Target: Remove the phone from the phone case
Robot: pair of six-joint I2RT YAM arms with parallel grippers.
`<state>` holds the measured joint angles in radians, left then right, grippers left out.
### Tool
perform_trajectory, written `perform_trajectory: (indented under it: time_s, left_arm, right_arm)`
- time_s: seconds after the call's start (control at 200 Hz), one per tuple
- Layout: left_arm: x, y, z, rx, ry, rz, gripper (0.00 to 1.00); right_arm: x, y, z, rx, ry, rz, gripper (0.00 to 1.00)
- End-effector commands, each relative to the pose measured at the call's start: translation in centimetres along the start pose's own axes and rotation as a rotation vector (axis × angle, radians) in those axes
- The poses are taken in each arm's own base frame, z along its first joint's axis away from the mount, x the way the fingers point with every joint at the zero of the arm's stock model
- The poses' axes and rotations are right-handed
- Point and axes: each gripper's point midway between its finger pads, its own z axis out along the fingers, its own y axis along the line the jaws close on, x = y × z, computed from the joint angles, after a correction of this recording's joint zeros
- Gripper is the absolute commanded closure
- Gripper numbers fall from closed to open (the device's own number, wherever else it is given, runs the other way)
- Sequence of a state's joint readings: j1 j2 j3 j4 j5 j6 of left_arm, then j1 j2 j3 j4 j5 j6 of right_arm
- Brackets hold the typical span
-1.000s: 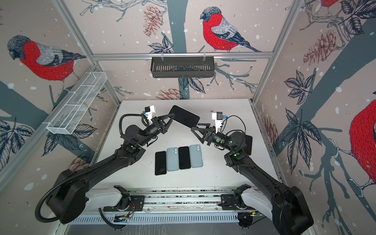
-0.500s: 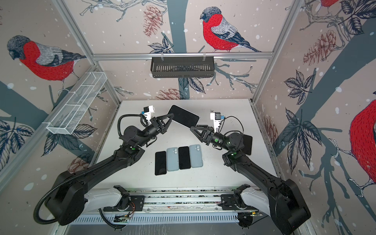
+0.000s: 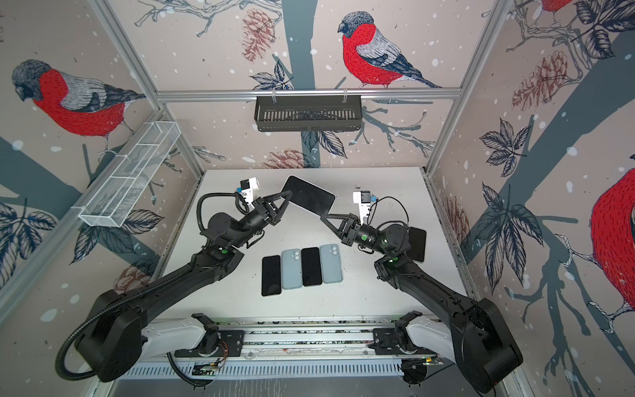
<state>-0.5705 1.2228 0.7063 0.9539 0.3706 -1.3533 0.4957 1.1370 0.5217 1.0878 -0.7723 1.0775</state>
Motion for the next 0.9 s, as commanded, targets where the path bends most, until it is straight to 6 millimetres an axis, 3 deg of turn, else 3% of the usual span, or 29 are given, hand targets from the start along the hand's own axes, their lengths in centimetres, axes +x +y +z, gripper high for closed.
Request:
perform_trajectory:
  time_s: [0.0,0.11,0.34,0.455,0.635,0.825,0.871,0.896]
  left_arm:
    - [-0.3,-2.1,0.0,0.068,-0.006,0.022,1.00]
    - [-0.3,-1.6,0.3,0.045,0.009,0.008,1.00]
    - [0.3,-0.5,1.4,0.023,0.085,-0.070,1.00]
    - [0.7,-0.1,1.6,0.013,0.109,-0.086,1.00]
    - [0.8,0.5,1.6,-0.006,0.121,-0.090,1.00]
    - [0.1,0.4,1.4,0.010,0.121,-0.096,1.00]
    - [-0.3,0.3,1.2,0.022,0.115,-0.096,1.00]
    - [-0.6,0.2,1.0,0.028,0.113,-0.097,1.00]
  right_arm:
    - [-0.1,0.5,0.2,-0.022,0.008,-0.059,1.00]
    - [1.0,-0.6,0.2,0.023,0.067,-0.143,1.00]
    - [3.4,-4.1,0.1,0.179,0.223,-0.506,1.00]
    - [2.0,-3.8,0.2,0.188,0.189,-0.660,1.00]
    - [-2.2,-3.3,0.2,0.196,0.073,-0.758,1.00]
    - [-2.5,-4.3,-0.5,0.241,0.071,-0.755,1.00]
    - [-2.2,-4.7,-1.2,0.274,0.058,-0.739,0.92]
    - [-2.0,-4.9,-1.7,0.290,0.052,-0.729,0.82]
